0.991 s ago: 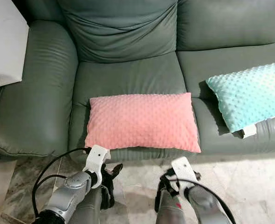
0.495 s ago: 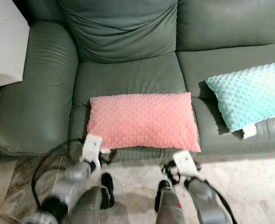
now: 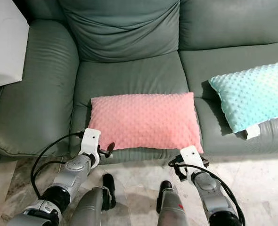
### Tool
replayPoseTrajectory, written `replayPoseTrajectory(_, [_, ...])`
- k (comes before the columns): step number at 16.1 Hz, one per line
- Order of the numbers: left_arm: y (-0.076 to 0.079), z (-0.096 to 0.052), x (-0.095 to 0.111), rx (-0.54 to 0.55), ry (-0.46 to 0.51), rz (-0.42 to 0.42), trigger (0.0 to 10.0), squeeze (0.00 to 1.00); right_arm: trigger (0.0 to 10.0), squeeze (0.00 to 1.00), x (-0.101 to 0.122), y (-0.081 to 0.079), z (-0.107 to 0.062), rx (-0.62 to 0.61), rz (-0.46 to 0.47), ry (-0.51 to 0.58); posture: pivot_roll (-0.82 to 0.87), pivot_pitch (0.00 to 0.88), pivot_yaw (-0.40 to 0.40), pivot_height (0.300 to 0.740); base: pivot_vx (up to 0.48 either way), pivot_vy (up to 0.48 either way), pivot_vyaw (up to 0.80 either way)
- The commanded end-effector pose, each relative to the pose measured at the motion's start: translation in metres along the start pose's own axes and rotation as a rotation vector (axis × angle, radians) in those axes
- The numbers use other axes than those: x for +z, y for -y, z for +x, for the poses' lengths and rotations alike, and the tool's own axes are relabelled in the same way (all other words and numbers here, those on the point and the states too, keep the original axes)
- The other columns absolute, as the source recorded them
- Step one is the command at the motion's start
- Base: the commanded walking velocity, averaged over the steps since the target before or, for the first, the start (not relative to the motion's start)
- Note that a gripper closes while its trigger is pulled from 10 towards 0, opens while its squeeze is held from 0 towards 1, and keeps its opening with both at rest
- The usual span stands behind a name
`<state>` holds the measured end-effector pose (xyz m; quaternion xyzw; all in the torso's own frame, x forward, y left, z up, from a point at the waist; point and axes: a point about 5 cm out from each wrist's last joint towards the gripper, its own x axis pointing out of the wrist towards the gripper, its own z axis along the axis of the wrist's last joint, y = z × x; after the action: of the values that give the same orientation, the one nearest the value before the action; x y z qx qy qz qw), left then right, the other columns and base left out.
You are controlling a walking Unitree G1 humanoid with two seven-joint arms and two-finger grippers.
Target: Move the pillow to the sofa
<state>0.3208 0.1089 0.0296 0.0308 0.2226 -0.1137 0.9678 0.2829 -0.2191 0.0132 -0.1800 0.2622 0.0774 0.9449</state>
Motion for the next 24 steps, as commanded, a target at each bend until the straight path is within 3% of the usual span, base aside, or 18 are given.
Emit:
replayPoseTrajectory(1, [-0.004,-0.002,-0.015,0.032,-0.052,-0.013,10.0,0.00,10.0,0.00,-0.014,0.000,-0.001,0.005,-0.008,-0.045,-0.01,0.488,0.087,0.740,0.000,0.000,0.00])
replayPoseTrajectory(3, [-0.004,0.000,-0.013,0.044,-0.050,-0.011,10.0,0.00,10.0,0.00,-0.012,0.002,0.001,-0.009,-0.013,-0.033,0.00,0.491,0.089,0.740,0.000,0.000,0.00])
replayPoseTrajectory(4, [-0.005,0.001,-0.010,0.061,-0.041,-0.001,10.0,0.00,10.0,0.00,-0.005,0.005,0.002,-0.057,-0.010,0.039,0.00,0.495,0.093,0.740,0.000,0.000,0.00])
replayPoseTrajectory(7, [-0.008,0.003,-0.001,0.099,0.000,0.009,10.0,0.00,10.0,0.00,0.003,0.004,0.004,-0.093,-0.003,0.109,0.01,0.497,0.101,0.740,0.000,0.000,0.00])
replayPoseTrajectory(10, [-0.014,0.005,0.005,0.124,0.014,0.004,10.0,0.00,10.0,0.00,0.008,0.004,0.007,-0.104,-0.013,0.125,0.01,0.498,0.101,0.740,0.000,0.000,0.00])
replayPoseTrajectory(13, [-0.026,0.005,0.013,0.177,0.030,-0.008,10.0,0.00,10.0,0.00,0.014,0.014,0.009,-0.153,-0.058,0.128,0.02,0.503,0.100,0.740,0.000,0.000,0.00])
replayPoseTrajectory(16, [-0.028,0.005,0.014,0.192,0.035,-0.009,10.0,0.00,10.0,0.00,0.018,0.026,0.009,-0.208,-0.132,0.122,0.01,0.506,0.097,0.740,0.000,0.000,0.00])
replayPoseTrajectory(22, [-0.029,0.006,0.022,0.226,0.067,-0.016,10.0,0.00,10.0,0.00,0.027,0.034,0.010,-0.237,-0.158,0.143,0.02,0.507,0.090,0.740,0.000,0.000,0.00])
replayPoseTrajectory(24, [-0.034,0.007,0.032,0.243,0.097,-0.027,10.0,0.00,10.0,0.00,0.039,0.040,0.013,-0.264,-0.185,0.168,0.03,0.507,0.095,0.740,0.000,0.000,0.00])
